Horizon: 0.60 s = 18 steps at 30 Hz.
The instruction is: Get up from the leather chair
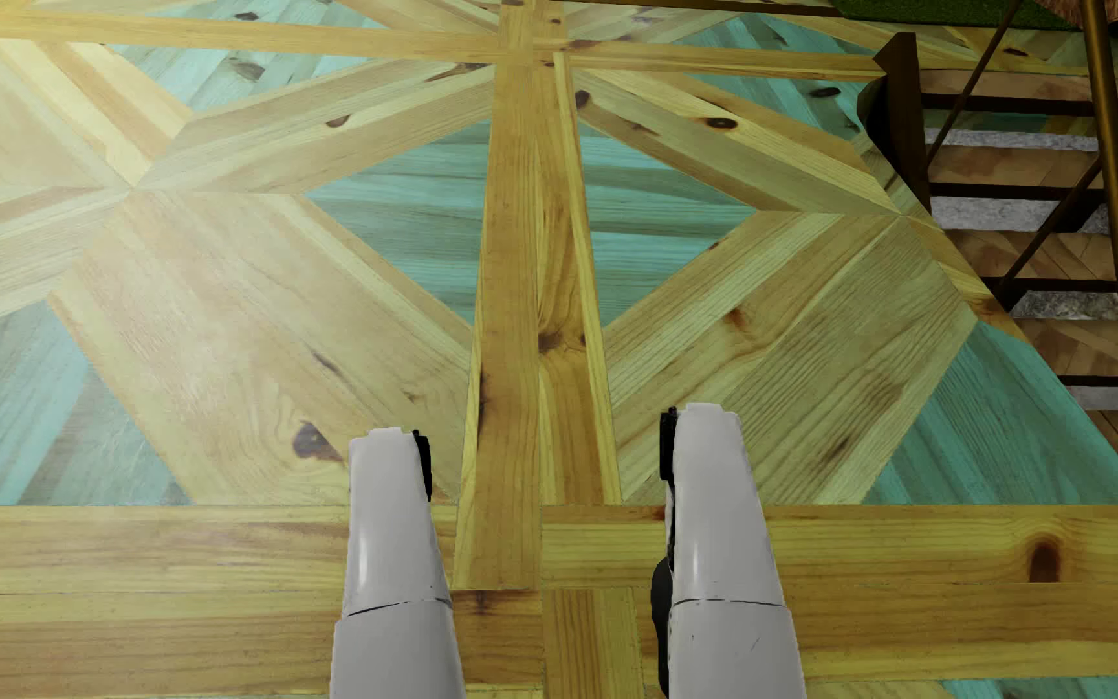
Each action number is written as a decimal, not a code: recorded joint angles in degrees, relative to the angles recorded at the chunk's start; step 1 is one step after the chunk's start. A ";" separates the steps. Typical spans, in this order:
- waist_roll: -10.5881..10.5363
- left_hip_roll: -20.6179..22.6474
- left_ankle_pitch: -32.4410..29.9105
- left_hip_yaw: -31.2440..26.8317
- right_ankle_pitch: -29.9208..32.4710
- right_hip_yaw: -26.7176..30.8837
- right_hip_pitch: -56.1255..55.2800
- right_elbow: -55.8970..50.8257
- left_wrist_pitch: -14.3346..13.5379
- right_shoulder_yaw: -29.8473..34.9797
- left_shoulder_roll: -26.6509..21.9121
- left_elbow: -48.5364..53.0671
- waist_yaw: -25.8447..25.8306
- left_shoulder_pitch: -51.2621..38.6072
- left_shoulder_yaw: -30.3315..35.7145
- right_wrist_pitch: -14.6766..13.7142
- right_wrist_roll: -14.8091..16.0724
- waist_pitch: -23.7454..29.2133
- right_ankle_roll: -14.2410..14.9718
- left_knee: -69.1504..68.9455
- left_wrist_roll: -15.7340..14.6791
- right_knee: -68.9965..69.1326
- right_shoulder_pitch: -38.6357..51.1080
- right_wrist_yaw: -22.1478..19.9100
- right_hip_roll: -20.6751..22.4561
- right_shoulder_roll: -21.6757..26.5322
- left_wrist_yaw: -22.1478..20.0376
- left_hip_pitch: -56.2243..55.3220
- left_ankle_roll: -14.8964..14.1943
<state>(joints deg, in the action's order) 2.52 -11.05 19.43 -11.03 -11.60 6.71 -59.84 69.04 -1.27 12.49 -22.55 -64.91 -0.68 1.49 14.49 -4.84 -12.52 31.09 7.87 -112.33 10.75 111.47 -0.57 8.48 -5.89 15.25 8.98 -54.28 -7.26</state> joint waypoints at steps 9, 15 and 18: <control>0.37 0.22 -0.32 -0.35 0.51 -0.14 1.62 -5.34 -2.04 2.88 -0.81 7.19 0.17 -1.89 2.75 -1.08 0.01 0.04 -0.44 -0.09 1.26 -0.54 1.61 0.44 1.11 -0.96 -0.20 0.66 0.47; 0.66 0.33 0.67 -0.49 0.27 -0.20 1.88 -6.32 -1.39 4.61 -1.09 5.24 0.41 -5.18 3.82 -1.13 0.64 1.87 -0.37 -0.21 0.52 -0.57 4.47 -0.68 0.96 -0.50 -2.39 0.63 0.51; 0.65 0.57 1.88 -0.74 0.09 -0.12 0.63 -6.56 -1.49 4.44 -1.19 5.30 0.50 -5.74 3.78 -1.00 1.41 3.43 0.00 -0.35 0.72 -0.58 5.63 -1.23 0.69 -0.65 -2.51 -0.71 0.67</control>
<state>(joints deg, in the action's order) 3.18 -10.48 21.31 -11.76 -11.51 6.59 -59.22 62.48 -2.77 16.93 -23.74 -59.61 -0.19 -4.25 18.26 -5.84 -11.11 34.53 7.87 -112.68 11.47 110.89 5.05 7.24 -5.20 14.60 6.47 -54.99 -6.59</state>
